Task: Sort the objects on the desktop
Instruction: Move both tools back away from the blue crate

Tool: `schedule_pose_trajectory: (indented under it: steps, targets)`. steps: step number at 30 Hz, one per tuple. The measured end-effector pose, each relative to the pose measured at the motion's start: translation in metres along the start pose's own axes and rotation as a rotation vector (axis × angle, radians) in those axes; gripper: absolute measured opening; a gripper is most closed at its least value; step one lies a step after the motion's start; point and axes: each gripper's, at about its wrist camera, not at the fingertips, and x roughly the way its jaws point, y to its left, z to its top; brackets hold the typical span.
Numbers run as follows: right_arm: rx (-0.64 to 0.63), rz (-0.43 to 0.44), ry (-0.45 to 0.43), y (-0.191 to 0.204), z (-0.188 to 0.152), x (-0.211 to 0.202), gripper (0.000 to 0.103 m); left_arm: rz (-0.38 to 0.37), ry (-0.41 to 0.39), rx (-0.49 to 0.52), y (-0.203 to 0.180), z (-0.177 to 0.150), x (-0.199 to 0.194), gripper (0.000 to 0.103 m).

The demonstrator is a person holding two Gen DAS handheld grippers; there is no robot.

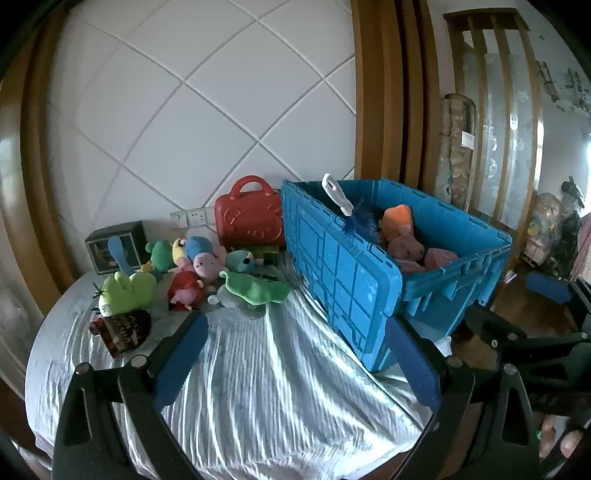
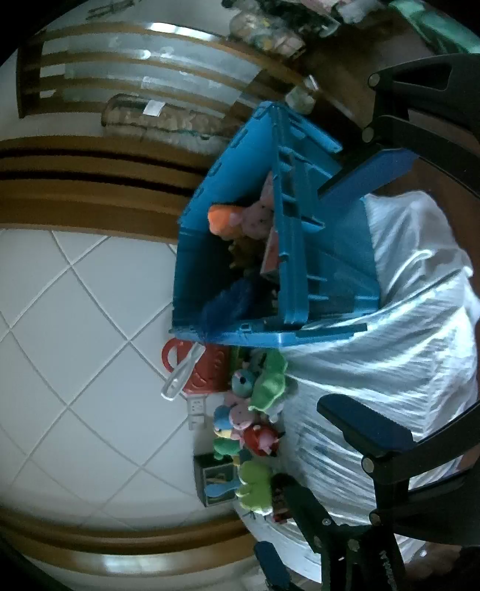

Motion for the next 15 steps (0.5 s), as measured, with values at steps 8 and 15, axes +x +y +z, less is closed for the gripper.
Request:
schedule_pose_trajectory:
  steps: [8, 15]
  targets:
    - [0.014, -0.001, -0.014, -0.005, -0.001, -0.009, 0.103, 0.006, 0.009, -0.014, -0.002, -0.001, -0.004, 0.098]
    - [0.016, 0.012, -0.021, -0.011, 0.0, -0.01, 0.103, 0.022, -0.019, -0.015, -0.008, 0.0, -0.009, 0.098]
